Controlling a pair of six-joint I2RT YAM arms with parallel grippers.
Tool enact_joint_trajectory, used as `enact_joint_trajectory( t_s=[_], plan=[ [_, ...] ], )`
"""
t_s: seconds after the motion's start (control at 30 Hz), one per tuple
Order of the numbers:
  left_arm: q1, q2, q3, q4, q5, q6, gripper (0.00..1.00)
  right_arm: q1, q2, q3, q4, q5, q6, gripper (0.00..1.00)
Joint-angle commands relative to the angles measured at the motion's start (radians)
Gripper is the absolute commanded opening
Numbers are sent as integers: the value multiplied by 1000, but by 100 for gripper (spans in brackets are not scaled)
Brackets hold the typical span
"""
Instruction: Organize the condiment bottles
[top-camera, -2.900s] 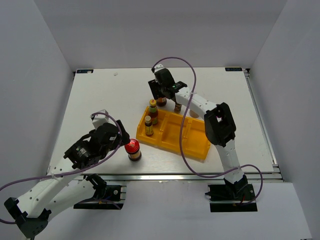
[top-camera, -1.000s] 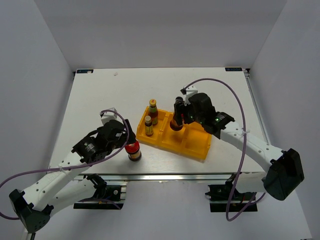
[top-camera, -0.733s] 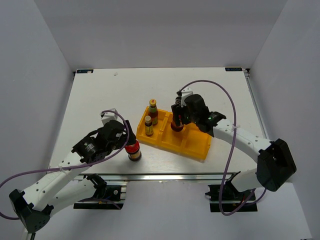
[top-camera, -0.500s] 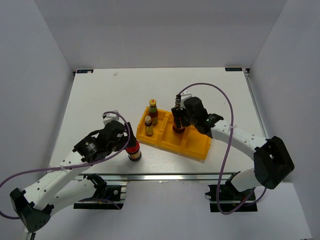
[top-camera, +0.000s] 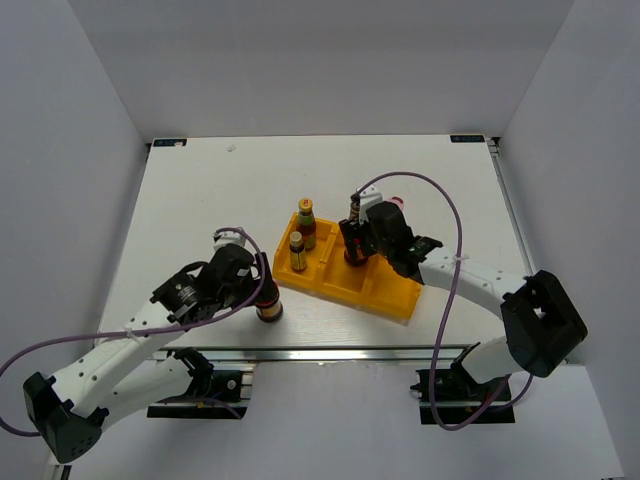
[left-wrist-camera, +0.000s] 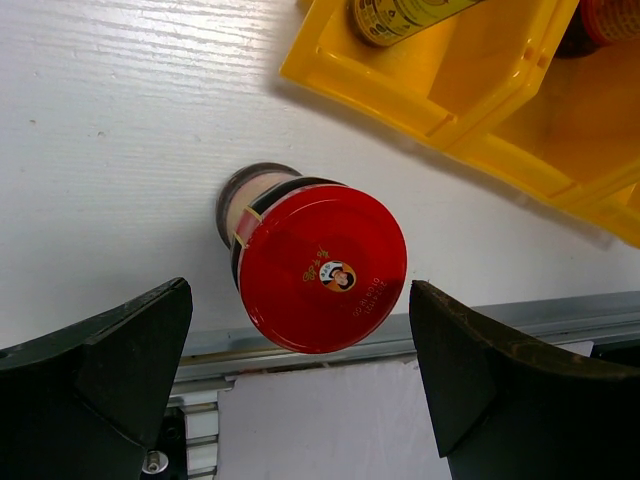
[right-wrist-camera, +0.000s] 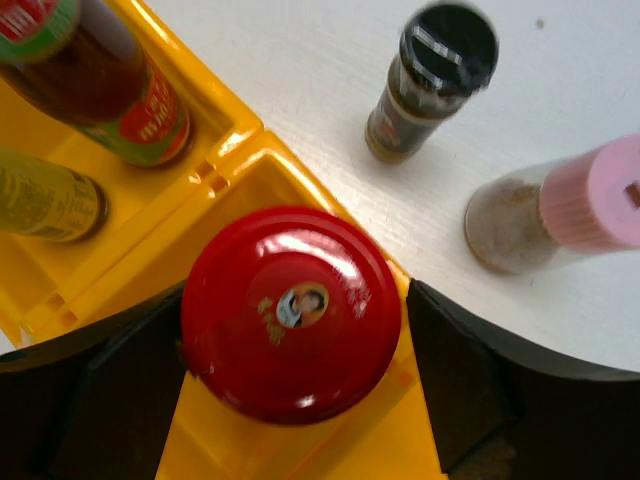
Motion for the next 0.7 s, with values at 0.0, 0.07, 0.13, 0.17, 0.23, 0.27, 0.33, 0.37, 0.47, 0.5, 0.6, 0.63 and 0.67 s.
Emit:
enact_joint_trajectory(
  t_s=[0.0,0.07,0.13,0.17,0.23,0.27,0.33,0.37,0.47,0.5,0.6,0.63,0.67],
  plan=[
    [1,12,11,3,17,13,98,7,-21,25,135,23,0,89],
    [1,21,12,-3,19,11,98,9,-41,22,135,12,8,89],
    [1,26,14,-3,25,13,98,10,-56,22,132,-2,19,89],
    [1,29,14,-2,26,13,98,10,-71,28,126,-2,32,89],
    [1,40,18,-2,20,16,98,9,-90,30,115,21,48,89],
    [1,46,21,-2,19,17,98,10,-113,30,115,37,54,89],
    [1,61,29,-5,13,20,98,9,-139,20,112,96,77,89],
    [1,67,33,-8,7,22,98,10,-168,17,109,119,86,89],
    [3,96,46,-9,16,30,98,10,-232,-3,100,198,117,89],
    [1,104,47,-9,22,39,98,9,-249,-16,97,216,121,89],
    [3,138,61,-19,42,69,96,9,-305,-51,100,256,129,89],
    [1,148,69,-28,37,74,95,7,-315,-58,100,262,140,89],
    [1,168,84,-45,31,79,93,7,-331,-64,91,270,149,89]
  ],
)
